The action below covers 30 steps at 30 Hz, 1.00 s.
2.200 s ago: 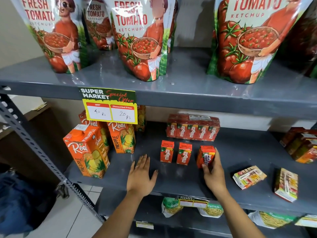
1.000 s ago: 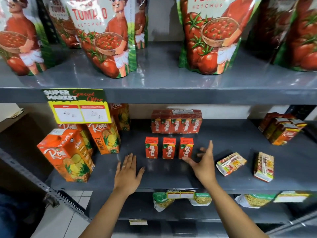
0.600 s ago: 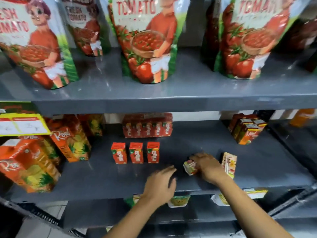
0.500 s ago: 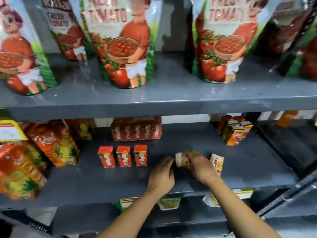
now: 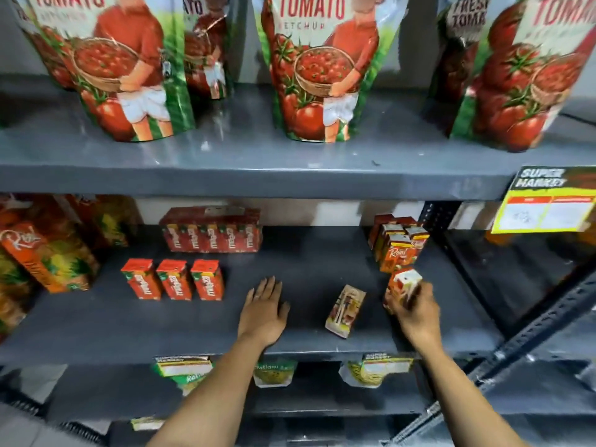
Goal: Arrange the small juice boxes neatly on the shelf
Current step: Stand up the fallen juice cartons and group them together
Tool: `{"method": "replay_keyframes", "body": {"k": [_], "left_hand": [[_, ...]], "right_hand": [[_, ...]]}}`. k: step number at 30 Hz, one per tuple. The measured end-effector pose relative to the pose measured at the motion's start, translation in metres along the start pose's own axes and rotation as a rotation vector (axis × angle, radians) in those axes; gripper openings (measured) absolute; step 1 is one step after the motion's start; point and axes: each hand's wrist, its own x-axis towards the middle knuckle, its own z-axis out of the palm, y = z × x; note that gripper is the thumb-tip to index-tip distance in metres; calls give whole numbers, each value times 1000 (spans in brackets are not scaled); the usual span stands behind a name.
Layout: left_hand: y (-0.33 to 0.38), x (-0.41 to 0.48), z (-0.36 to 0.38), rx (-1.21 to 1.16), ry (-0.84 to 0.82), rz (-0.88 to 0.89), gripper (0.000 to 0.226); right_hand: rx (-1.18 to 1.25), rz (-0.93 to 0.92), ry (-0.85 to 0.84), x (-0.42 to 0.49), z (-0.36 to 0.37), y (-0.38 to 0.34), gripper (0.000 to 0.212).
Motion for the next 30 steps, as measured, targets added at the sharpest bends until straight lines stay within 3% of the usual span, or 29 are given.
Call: {"method": "replay_keyframes", "body": {"k": [4, 7, 10, 13, 17, 19, 23, 26, 30], "left_hand": [[3, -2, 2, -3, 33, -9, 57], [5, -1, 1, -11, 62, -14, 56], [6, -1, 1, -16, 66, -15, 55], [5, -1, 2, -24, 73, -21, 55], [5, -1, 2, -38, 81, -20, 55], [4, 0, 3, -41, 84, -16, 55], [5, 0, 2, -53, 100, -17, 55], [6, 0, 3, -64, 110, -16, 55], [5, -1, 4, -59, 102, -20, 55]], "right_hand": [[47, 22, -123, 8, -9, 6, 62], [214, -12, -290, 14, -18, 7, 81], [263, -31, -396, 17, -21, 7, 78], [178, -20, -375, 18, -19, 7, 69], [-50, -8, -204, 7, -9, 6, 51], [-80, -5, -218, 5, -8, 7, 63], [9, -111, -467, 4, -17, 10, 108], [-29, -130, -592, 4, -26, 9, 96], [-93, -112, -558, 11, -26, 7, 74]]}}
